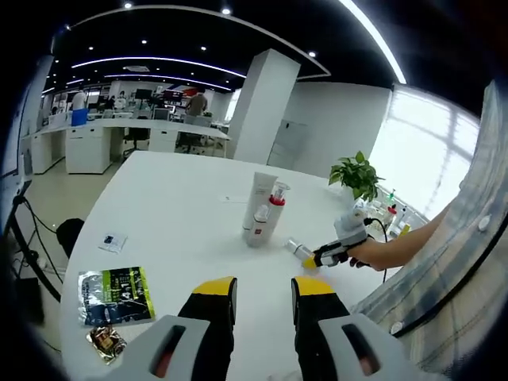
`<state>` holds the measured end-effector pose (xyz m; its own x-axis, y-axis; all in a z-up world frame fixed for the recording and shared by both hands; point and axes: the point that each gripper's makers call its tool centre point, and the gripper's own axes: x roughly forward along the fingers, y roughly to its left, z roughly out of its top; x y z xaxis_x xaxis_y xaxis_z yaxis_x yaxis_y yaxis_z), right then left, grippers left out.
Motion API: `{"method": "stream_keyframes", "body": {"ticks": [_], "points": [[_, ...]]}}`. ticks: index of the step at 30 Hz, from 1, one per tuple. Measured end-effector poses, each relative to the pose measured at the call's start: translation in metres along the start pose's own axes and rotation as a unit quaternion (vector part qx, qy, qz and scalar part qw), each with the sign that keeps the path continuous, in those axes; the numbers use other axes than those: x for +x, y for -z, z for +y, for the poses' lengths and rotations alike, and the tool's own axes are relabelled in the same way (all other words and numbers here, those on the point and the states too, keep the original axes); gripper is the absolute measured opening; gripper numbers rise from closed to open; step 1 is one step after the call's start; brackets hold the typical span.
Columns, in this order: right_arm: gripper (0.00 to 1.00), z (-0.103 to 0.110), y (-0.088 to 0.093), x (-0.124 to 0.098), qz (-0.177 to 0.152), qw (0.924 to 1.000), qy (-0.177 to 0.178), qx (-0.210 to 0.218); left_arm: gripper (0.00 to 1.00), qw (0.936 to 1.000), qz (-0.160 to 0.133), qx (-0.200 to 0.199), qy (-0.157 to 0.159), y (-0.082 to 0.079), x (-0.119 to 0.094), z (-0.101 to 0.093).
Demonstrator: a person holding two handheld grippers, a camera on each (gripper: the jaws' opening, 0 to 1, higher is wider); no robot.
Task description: Arrange the skincare products in the storage area until every visible bottle or jar stands upright without overlapping.
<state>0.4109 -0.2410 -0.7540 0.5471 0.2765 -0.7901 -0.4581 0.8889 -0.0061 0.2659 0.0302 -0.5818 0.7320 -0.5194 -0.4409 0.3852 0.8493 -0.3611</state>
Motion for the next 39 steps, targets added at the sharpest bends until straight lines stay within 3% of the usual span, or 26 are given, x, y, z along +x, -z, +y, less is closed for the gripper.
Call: {"method": "stream_keyframes", "body": {"ticks": [7, 10, 15, 19, 23, 24, 26, 30, 34, 37, 39], "points": [[0.19, 0.002, 0.001, -0.002, 0.006, 0.9995, -0.002, 0.032, 0.28, 1.0000, 0.000, -0.005, -0.004, 0.000, -0.006, 0.001], [0.19, 0.011, -0.002, -0.005, -0.010, 0.9965, -0.024, 0.079, 0.28, 1.0000, -0.001, -0.004, -0.004, 0.000, -0.008, 0.002], [0.19, 0.026, -0.008, -0.019, -0.035, 0.9923, -0.048, 0.108, 0.28, 0.9997, -0.006, -0.022, -0.001, -0.001, -0.010, 0.001], [0.19, 0.046, -0.020, -0.034, -0.068, 0.9785, -0.085, 0.175, 0.28, 0.9998, -0.003, -0.020, 0.006, -0.004, -0.008, -0.005], [0.19, 0.067, -0.037, -0.051, -0.097, 0.9717, -0.119, 0.180, 0.28, 0.9994, -0.003, -0.030, 0.018, -0.008, -0.001, -0.011], [0.19, 0.080, -0.047, -0.059, -0.112, 0.9654, -0.144, 0.187, 0.28, 0.9985, -0.007, -0.047, 0.028, -0.012, 0.001, -0.014], [0.19, 0.096, -0.057, -0.070, -0.119, 0.9596, -0.170, 0.190, 0.28, 0.9942, -0.029, -0.089, 0.052, -0.027, 0.005, -0.024], [0.19, 0.127, -0.079, -0.095, -0.146, 0.9489, -0.220, 0.172, 0.28, 0.9923, -0.037, -0.096, 0.070, -0.042, 0.013, -0.033], [0.19, 0.156, -0.105, -0.129, -0.182, 0.9274, -0.275, 0.177, 0.29, 0.9901, -0.043, -0.103, 0.085, -0.054, 0.018, -0.037], [0.19, 0.168, -0.119, -0.148, -0.201, 0.9154, -0.299, 0.179, 0.29, 0.9872, -0.056, -0.113, 0.098, -0.067, 0.019, -0.041], [0.19, 0.176, -0.133, -0.165, -0.221, 0.9004, -0.322, 0.192, 0.31, 0.9855, -0.062, -0.115, 0.108, -0.075, 0.020, -0.046]]}}
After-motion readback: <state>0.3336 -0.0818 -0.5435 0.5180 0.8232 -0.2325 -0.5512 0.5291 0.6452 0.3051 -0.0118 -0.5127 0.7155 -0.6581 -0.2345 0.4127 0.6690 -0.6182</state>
